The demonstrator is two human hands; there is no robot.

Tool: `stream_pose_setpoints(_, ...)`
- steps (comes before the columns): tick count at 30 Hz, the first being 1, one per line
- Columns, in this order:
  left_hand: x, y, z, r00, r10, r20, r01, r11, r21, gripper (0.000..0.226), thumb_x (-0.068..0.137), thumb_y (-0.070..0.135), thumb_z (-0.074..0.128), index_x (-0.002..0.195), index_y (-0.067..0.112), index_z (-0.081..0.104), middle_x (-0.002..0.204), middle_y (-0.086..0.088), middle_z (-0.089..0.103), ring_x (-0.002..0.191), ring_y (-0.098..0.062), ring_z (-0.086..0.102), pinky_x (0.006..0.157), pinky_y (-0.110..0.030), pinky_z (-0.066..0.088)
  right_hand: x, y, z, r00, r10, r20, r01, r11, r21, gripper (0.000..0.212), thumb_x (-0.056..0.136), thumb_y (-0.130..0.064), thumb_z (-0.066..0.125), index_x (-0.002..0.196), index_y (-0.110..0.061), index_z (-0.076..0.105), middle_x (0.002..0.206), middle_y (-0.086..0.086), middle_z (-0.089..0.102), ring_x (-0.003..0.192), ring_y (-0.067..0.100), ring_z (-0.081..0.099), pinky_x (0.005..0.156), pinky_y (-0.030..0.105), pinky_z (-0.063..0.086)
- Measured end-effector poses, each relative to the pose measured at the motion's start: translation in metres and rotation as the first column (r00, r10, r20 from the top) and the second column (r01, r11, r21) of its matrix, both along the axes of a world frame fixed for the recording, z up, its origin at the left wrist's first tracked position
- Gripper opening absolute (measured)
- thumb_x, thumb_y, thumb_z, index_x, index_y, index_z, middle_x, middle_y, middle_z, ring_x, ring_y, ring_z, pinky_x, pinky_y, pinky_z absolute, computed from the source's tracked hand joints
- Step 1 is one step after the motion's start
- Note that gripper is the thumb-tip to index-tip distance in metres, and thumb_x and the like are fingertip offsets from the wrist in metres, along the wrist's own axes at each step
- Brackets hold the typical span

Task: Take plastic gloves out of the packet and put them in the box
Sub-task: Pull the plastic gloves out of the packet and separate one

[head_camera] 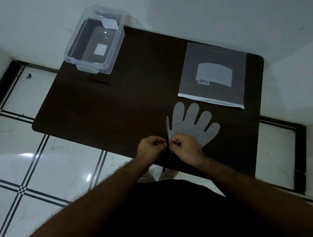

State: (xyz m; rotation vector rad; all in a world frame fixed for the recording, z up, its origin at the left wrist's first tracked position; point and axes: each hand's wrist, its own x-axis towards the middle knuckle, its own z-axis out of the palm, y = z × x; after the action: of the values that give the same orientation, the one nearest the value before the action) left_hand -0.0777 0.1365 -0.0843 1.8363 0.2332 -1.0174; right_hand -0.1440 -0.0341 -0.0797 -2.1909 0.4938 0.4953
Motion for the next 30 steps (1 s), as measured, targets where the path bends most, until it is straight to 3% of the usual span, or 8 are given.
stream_pose_setpoints(8,0.002,-0.010,0.007,0.996,-0.085,-0.033,0.084,0.996,-0.017,0.027,0.086,0.002,0.085,0.106,0.017,0.076,0.096,-0.002,0.082,0.090,-0.016,0.081,0.081,-0.032,0.067,-0.004,0.002,-0.005,0.987,-0.157,-0.032,0.160,0.983,0.087,0.016,0.096,-0.012,0.069,0.109,-0.021,0.074,0.103,-0.009,0.073,0.095,0.005,0.068,0.086,0.028,0.059)
stream_pose_setpoints(14,0.001,-0.010,0.007,0.996,-0.084,-0.015,0.084,0.996,0.014,0.022,0.089,0.002,0.082,0.104,0.017,0.076,0.095,-0.003,0.082,0.086,-0.016,0.081,0.076,-0.030,0.067,-0.004,0.003,-0.007,0.973,-0.227,-0.049,0.232,0.960,0.154,0.017,0.098,-0.009,0.068,0.107,-0.023,0.072,0.103,-0.009,0.072,0.095,0.004,0.069,0.078,0.017,0.054)
stream_pose_setpoints(17,-0.001,-0.011,0.006,0.999,-0.020,-0.030,0.020,1.000,0.021,0.019,0.090,0.001,0.080,0.102,0.015,0.077,0.091,-0.005,0.082,0.081,-0.016,0.080,0.069,-0.027,0.064,-0.003,0.002,-0.004,0.960,-0.277,-0.046,0.280,0.945,0.167,0.018,0.098,-0.011,0.068,0.102,-0.028,0.070,0.101,-0.011,0.069,0.095,0.005,0.067,0.080,0.019,0.056)
stream_pose_setpoints(23,-0.002,-0.014,0.006,0.995,0.043,-0.086,-0.042,0.999,0.010,0.019,0.090,0.001,0.078,0.101,0.016,0.077,0.092,-0.006,0.082,0.084,-0.019,0.080,0.073,-0.030,0.065,-0.004,0.001,-0.003,0.948,-0.311,-0.061,0.317,0.933,0.169,0.016,0.098,-0.009,0.068,0.102,-0.025,0.070,0.104,-0.006,0.070,0.098,0.010,0.067,0.086,0.028,0.058)
stream_pose_setpoints(27,-0.005,-0.014,0.005,0.983,0.182,0.024,-0.183,0.982,0.046,0.009,0.100,0.012,0.068,0.103,0.018,0.075,0.096,-0.006,0.080,0.088,-0.021,0.080,0.082,-0.039,0.068,-0.004,-0.003,-0.003,0.945,-0.310,-0.103,0.324,0.928,0.184,0.017,0.098,-0.009,0.069,0.108,-0.023,0.070,0.107,-0.003,0.070,0.099,0.012,0.069,0.090,0.034,0.060)
stream_pose_setpoints(30,-0.004,-0.012,0.009,0.985,0.151,0.079,-0.153,0.988,0.008,0.012,0.096,0.027,0.079,0.104,0.020,0.074,0.092,-0.002,0.081,0.085,-0.018,0.080,0.081,-0.037,0.067,-0.003,-0.004,-0.002,0.956,-0.272,-0.111,0.288,0.941,0.180,0.017,0.098,-0.012,0.069,0.111,-0.022,0.071,0.108,-0.007,0.071,0.100,0.008,0.068,0.088,0.030,0.059)
